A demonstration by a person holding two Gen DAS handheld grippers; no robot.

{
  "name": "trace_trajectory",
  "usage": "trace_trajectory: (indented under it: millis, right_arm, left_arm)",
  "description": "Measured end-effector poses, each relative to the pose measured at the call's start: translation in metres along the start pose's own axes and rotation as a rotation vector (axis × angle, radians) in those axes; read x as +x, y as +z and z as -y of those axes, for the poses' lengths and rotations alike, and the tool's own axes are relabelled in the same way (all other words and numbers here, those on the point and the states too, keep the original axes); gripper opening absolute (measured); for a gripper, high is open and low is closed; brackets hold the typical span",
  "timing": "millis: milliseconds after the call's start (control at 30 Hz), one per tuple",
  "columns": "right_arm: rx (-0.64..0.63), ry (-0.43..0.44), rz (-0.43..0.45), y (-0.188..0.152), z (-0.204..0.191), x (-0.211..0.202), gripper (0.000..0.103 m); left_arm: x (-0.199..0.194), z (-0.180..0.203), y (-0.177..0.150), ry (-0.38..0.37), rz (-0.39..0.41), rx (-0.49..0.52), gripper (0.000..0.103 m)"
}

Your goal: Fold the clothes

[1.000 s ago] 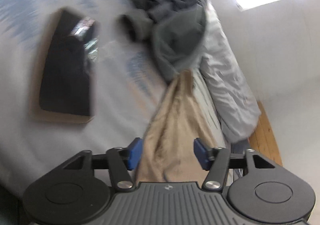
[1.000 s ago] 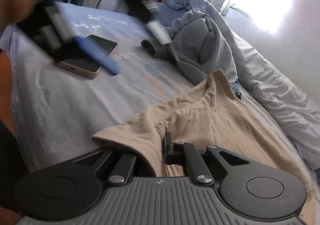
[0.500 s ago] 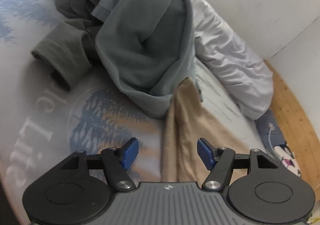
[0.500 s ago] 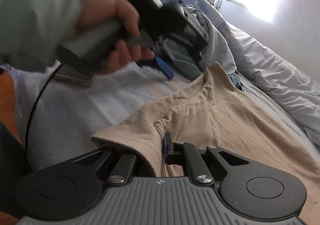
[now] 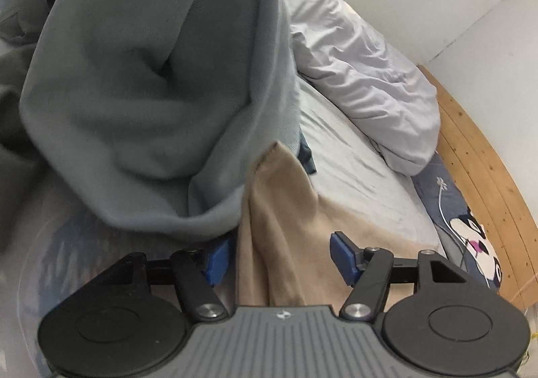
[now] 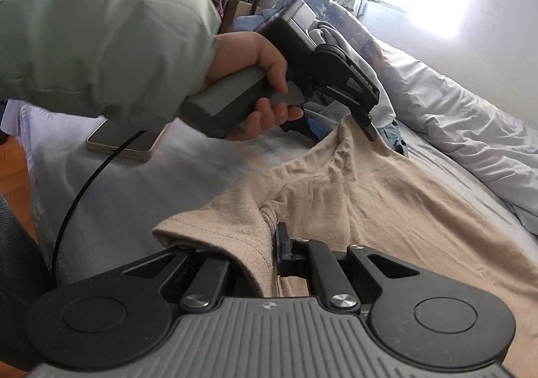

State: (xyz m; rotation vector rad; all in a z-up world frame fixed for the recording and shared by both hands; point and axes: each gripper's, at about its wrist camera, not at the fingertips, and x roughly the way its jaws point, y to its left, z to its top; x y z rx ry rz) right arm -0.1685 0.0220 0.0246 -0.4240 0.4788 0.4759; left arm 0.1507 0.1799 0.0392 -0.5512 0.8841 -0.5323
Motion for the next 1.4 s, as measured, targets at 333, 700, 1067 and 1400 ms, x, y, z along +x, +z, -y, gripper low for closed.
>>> trace_trajectory:
  millis: [333,700,1067,1400]
  right_arm:
    - [0.008,0.003,0.019,0.001,0.001,-0.008,0.004]
    - [0.011,-0.005,0.024,0.000,0.004,-0.016,0.004]
    - [-0.022,-0.120,0.085,-0.004,0.025,-0.060,0.003]
    - [-0.030,-0.331,0.101,-0.018,0.051,-0.125,0.002]
  left_arm:
    - [-0.008,0.012,0.017,-0.002,0.029,0.015,0.038]
    - [0.005,0.017,0.036,0.098,0.064,-0.012,0.004]
    - [-0.025,0.072,0.034,0.036,0.136,-0.035,0.002]
    - [-0.047,0.154,0.033,-0.034,0.167,-0.029,0.002]
